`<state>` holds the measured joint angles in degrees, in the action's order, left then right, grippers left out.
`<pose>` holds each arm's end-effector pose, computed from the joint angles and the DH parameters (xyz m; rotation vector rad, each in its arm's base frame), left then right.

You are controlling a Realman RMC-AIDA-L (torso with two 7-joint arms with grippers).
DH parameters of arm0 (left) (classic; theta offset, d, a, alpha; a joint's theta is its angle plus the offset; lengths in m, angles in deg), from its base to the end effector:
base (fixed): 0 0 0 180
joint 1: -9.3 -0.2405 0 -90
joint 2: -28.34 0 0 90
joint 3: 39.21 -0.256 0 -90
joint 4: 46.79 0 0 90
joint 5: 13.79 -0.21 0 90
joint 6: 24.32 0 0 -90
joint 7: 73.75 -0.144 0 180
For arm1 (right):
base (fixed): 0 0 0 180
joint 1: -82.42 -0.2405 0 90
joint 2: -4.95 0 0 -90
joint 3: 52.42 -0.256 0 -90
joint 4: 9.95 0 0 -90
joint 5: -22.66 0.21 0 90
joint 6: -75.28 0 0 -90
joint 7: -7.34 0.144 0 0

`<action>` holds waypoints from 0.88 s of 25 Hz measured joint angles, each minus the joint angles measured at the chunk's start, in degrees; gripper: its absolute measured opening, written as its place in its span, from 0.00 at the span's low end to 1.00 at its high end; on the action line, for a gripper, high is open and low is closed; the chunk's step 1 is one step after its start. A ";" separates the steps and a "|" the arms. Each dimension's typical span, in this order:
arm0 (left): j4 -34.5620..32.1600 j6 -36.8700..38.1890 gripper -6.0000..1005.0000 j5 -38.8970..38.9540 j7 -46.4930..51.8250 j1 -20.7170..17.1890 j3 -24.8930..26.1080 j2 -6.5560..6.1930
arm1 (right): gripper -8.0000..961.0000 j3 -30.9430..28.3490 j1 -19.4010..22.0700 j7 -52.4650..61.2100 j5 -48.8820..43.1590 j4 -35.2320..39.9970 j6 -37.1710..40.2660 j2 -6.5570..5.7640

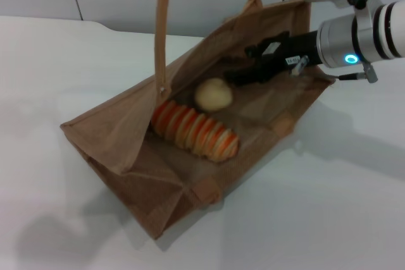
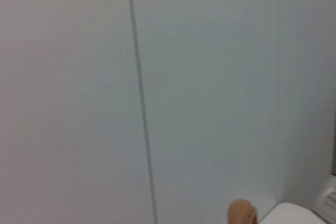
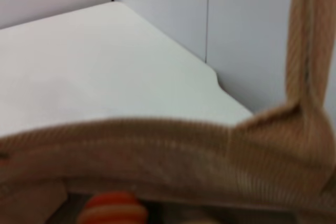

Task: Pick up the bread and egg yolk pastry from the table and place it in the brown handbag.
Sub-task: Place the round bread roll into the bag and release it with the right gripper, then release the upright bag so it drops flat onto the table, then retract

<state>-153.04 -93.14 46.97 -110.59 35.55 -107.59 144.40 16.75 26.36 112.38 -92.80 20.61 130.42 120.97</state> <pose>-0.0641 0.3595 0.1241 -2.3385 -0.4363 -0.5793 0.1396 0.4510 -0.0496 -2.7041 0.5255 0.1653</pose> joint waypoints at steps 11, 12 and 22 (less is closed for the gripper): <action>3.26 0.43 0.12 -2.25 -0.94 -1.93 3.84 -0.02 | 0.83 0.75 7.69 3.65 -4.69 6.42 11.92 -0.07; 3.76 0.44 0.12 -2.26 -1.24 -2.01 4.32 -0.01 | 0.83 0.66 9.10 5.03 -6.27 8.37 12.77 -0.09; 8.36 1.64 0.12 -2.24 -4.04 -2.08 5.54 0.10 | 0.83 -2.76 23.40 13.24 -13.72 31.62 14.03 0.19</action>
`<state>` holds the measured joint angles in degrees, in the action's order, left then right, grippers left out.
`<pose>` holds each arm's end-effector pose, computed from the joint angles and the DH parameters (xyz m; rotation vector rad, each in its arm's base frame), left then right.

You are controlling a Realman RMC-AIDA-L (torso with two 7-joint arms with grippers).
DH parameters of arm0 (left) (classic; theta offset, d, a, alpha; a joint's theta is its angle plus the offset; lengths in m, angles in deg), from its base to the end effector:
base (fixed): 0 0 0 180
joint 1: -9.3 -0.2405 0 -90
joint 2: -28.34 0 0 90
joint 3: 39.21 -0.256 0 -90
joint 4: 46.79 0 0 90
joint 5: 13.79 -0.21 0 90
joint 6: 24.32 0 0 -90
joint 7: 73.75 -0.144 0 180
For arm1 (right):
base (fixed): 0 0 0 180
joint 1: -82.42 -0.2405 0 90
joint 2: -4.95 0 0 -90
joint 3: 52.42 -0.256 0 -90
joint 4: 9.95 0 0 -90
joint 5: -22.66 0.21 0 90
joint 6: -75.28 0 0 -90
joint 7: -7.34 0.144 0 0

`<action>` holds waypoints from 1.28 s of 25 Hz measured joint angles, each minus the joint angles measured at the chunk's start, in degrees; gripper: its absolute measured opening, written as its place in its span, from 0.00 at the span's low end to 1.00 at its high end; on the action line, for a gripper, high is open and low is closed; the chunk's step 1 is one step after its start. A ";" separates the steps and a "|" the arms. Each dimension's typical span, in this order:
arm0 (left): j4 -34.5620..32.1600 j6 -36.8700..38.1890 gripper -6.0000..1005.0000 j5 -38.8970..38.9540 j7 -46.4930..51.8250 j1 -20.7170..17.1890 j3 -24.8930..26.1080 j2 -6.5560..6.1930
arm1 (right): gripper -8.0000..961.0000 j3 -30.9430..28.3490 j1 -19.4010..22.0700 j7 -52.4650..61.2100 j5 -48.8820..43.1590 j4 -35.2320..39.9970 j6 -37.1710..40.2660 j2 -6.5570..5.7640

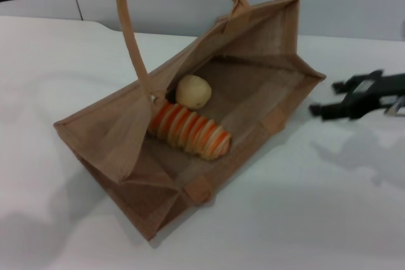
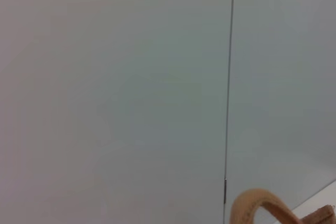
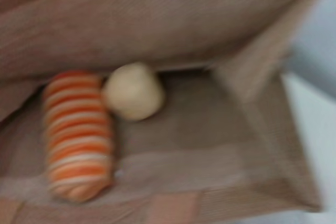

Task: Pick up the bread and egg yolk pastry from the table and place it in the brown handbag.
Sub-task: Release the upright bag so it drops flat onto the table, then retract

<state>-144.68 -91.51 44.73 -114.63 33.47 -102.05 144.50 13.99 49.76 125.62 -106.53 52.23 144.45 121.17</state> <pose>-0.1250 0.3788 0.1348 -2.2233 -0.5994 -0.5011 0.2180 0.3976 0.0232 -2.5665 0.6955 0.0268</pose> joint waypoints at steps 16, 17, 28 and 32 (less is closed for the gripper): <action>5.12 5.34 0.12 0.79 -6.93 -0.68 -0.70 0.15 | 0.83 -4.09 10.81 -27.38 40.98 0.28 -22.90 0.74; 5.49 5.47 0.12 0.83 -7.25 -0.63 -0.70 0.15 | 0.83 -4.05 11.01 -30.32 44.37 -0.44 -23.01 0.75; 8.01 5.48 0.14 4.99 -13.55 -0.06 -0.70 0.09 | 0.83 -3.79 8.82 -41.89 52.37 -6.59 -20.12 0.33; 8.49 5.50 0.17 5.17 -15.87 -0.02 -0.71 0.09 | 0.83 -3.60 8.14 -41.63 52.17 -7.12 -18.82 0.09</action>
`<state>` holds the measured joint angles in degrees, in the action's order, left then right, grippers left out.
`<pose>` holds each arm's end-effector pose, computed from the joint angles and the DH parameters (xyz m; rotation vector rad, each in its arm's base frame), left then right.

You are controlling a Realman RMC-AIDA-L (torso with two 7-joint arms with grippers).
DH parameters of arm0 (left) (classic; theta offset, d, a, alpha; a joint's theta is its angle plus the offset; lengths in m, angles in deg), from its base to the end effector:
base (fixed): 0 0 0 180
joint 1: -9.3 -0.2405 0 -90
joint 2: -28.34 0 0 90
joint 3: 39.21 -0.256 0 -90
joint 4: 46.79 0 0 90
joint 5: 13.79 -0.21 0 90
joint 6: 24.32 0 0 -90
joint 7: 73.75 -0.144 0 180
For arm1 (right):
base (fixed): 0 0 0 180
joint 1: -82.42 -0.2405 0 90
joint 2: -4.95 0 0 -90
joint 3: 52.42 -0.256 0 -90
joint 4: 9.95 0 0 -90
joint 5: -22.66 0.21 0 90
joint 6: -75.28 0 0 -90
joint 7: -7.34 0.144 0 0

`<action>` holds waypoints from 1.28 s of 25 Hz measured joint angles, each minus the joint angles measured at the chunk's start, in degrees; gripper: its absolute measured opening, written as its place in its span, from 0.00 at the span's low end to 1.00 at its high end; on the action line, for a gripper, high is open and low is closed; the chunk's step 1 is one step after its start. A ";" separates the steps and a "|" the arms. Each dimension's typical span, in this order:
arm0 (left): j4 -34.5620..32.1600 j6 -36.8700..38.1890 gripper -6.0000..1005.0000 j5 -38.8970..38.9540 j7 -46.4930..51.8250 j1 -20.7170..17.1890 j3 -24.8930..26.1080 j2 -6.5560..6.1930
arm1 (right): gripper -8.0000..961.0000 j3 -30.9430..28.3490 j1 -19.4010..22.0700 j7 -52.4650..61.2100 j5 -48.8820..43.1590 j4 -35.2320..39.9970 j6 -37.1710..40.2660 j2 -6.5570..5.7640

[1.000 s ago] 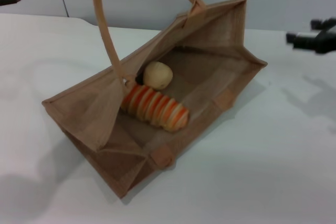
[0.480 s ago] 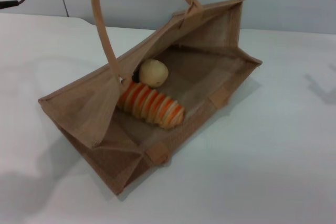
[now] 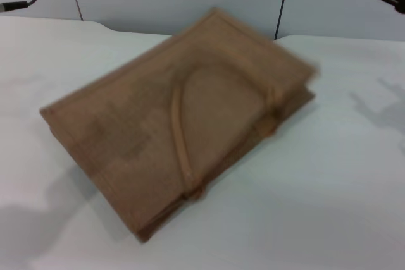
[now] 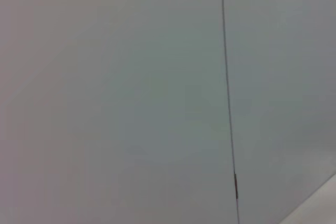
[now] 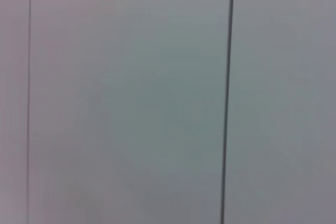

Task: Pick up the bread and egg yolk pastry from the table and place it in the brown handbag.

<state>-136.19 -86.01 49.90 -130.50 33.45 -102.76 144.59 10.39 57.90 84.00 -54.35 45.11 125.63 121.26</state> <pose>-0.1443 0.3926 0.1208 -2.2414 -0.4401 -0.4737 0.2255 0.4130 0.0805 -2.0703 0.4073 0.7277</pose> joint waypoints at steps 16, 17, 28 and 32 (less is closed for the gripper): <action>4.37 5.08 0.69 7.80 -15.98 -2.40 -2.89 0.16 | 0.83 -4.31 -0.35 -7.17 3.63 -5.31 3.11 0.74; 4.41 7.23 0.70 8.67 -17.47 -3.18 -4.21 0.17 | 0.83 -4.16 -0.20 -9.24 5.82 -6.24 2.60 0.75; 9.85 42.49 0.71 17.08 -21.32 -9.24 -19.67 0.20 | 0.82 -3.82 -4.08 -49.23 41.96 -32.11 3.16 0.87; 16.14 45.89 0.71 24.82 -25.69 -8.23 -19.63 0.17 | 0.82 -4.41 -8.32 -62.16 53.59 -45.48 10.05 0.60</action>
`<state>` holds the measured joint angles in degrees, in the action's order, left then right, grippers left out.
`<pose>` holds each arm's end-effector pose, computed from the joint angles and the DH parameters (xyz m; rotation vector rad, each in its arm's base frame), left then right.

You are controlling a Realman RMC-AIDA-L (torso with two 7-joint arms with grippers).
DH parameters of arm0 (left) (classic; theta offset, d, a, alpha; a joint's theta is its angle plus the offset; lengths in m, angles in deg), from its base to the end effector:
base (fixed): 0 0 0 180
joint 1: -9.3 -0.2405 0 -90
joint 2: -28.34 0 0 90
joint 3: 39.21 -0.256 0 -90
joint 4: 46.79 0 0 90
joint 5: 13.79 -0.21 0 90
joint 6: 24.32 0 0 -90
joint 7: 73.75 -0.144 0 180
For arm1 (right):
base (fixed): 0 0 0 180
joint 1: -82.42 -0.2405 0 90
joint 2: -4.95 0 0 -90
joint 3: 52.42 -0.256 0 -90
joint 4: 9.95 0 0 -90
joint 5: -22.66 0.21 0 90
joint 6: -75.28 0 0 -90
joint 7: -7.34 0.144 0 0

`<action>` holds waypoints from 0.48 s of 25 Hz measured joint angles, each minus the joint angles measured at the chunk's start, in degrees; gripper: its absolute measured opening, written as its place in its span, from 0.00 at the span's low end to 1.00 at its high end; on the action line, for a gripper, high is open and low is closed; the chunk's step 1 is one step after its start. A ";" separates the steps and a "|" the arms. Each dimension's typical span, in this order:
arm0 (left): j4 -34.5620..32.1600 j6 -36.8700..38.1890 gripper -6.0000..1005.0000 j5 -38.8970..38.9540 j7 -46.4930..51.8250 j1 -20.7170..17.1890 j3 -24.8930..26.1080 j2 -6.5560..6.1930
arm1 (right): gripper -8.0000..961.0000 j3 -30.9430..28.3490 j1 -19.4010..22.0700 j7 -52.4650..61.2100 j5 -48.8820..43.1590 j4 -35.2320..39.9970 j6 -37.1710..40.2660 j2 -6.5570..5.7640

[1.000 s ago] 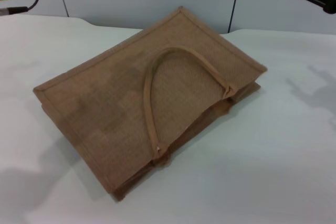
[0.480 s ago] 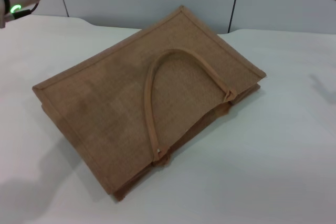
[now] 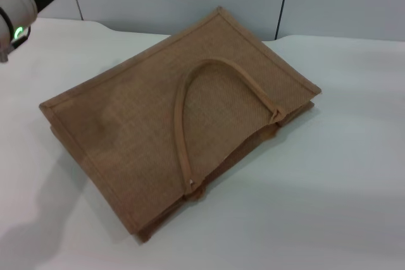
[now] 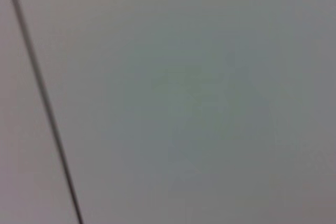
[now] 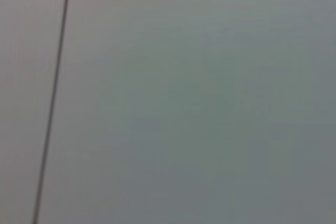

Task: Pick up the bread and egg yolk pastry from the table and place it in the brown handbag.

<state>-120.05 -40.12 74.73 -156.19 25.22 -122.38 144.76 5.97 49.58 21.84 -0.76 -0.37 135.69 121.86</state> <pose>-0.2160 0.4108 0.0822 -1.8107 -0.4741 -0.4772 0.3129 0.3952 0.0449 -1.5754 0.4077 0.6630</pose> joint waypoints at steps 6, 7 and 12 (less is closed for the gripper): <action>8.55 -0.18 0.70 14.33 -11.63 1.19 -0.20 0.04 | 0.82 -0.12 -1.79 -8.90 7.20 -9.36 7.18 0.00; 9.77 -0.50 0.70 16.91 -13.97 1.34 -0.26 0.04 | 0.82 -0.12 -1.80 -8.86 7.24 -9.57 7.16 -0.01; 11.74 -2.23 0.69 23.54 -20.47 1.49 -0.31 0.03 | 0.82 -0.12 -1.86 -7.57 7.15 -10.46 6.75 -0.12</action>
<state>-108.31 -42.35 98.27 -176.66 26.71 -122.69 144.79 5.85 47.72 14.26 6.39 -10.84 142.43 121.74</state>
